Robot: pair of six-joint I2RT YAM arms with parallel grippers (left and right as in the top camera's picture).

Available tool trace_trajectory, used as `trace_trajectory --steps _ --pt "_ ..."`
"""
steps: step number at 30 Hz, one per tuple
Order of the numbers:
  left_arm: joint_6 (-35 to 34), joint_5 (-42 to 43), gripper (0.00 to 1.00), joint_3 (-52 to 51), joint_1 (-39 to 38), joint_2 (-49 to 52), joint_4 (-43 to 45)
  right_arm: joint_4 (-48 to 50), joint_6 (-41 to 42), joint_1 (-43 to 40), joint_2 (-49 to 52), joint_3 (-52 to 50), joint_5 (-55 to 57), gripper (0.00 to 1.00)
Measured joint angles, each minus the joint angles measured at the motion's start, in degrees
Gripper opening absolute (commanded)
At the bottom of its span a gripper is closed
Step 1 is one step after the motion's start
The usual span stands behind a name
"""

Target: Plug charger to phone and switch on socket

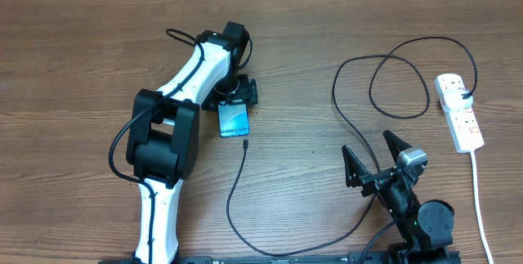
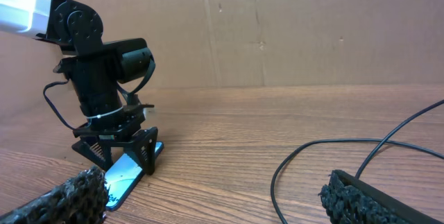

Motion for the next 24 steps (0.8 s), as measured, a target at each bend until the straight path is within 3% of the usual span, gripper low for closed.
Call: trace_trajectory --steps 7,24 --pt "-4.1 -0.6 1.0 0.0 -0.1 0.0 0.8 -0.1 0.0 0.0 0.0 0.0 0.0 1.0" --pt "-4.3 -0.2 1.0 0.0 -0.1 0.0 -4.6 0.0 0.0 0.0 0.0 0.0 0.0 1.0"
